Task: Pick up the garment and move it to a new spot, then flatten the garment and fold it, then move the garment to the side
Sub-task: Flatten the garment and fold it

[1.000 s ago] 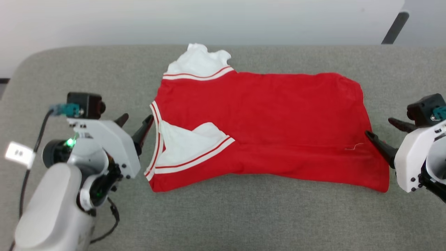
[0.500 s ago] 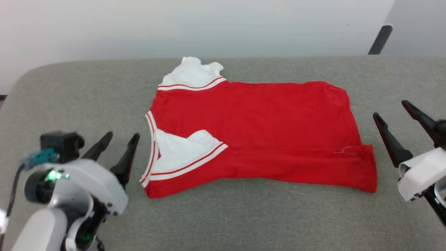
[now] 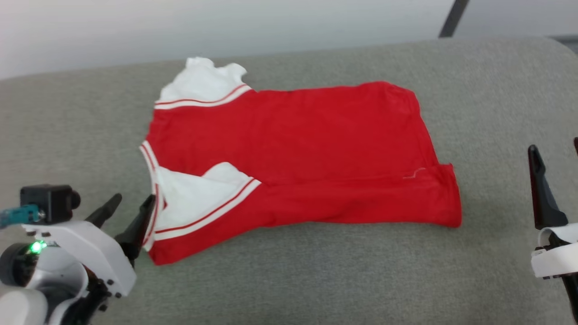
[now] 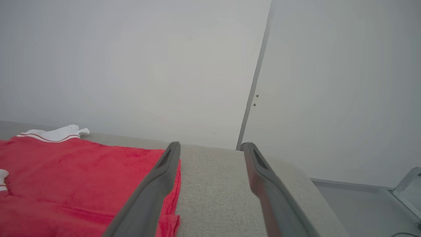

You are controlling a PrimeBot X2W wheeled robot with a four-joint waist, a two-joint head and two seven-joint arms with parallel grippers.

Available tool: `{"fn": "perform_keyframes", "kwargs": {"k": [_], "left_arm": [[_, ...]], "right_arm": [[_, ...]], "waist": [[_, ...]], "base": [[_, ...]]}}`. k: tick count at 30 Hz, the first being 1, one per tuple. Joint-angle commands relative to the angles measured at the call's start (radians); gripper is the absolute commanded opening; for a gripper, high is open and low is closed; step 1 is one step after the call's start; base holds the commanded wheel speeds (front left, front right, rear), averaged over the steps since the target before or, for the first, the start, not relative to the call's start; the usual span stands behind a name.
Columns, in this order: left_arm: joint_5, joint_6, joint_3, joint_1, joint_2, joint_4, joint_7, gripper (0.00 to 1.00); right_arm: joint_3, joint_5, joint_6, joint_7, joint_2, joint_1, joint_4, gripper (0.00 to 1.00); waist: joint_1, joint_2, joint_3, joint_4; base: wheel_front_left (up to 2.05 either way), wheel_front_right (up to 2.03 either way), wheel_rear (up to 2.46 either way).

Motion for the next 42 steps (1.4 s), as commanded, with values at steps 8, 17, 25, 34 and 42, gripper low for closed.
{"fn": "perform_keyframes", "kwargs": {"k": [8, 17, 25, 34, 42], "left_arm": [[-0.067, 0.037, 0.011, -0.010, 0.089, 0.036, 0.207, 1.00], [-0.116, 0.081, 0.002, -0.031, 0.119, 0.092, 0.350, 1.00], [-0.109, 0.127, -0.054, -0.004, 0.120, 0.121, 0.450, 1.00], [-0.147, 0.184, -0.121, 0.009, 0.100, 0.131, 0.603, 1.00], [-0.146, 0.172, -0.144, -0.033, 0.076, 0.142, 0.597, 0.00]], "right_arm": [[-0.028, -0.001, -0.001, 0.009, 0.046, 0.001, -0.034, 1.00], [-0.023, 0.008, -0.001, 0.016, 0.056, -0.018, -0.034, 1.00], [-0.020, 0.014, -0.001, 0.026, 0.069, -0.028, -0.030, 1.00], [-0.011, 0.030, -0.001, 0.048, 0.052, -0.042, -0.017, 1.00], [0.009, 0.052, -0.001, 0.086, 0.042, -0.051, -0.005, 1.00]], "waist": [[0.0001, 0.0000, 0.090, -0.070], [0.0001, 0.0000, 0.134, -0.088], [0.0001, 0.0000, 0.158, -0.089], [0.0001, 0.0000, 0.170, -0.076], [0.0001, 0.0000, 0.178, -0.068]], "base": [[0.00, 0.00, 0.00], [0.00, 0.00, 0.00], [0.00, 0.00, 0.00], [0.00, 0.00, 0.00], [0.00, 0.00, 0.00]]}}
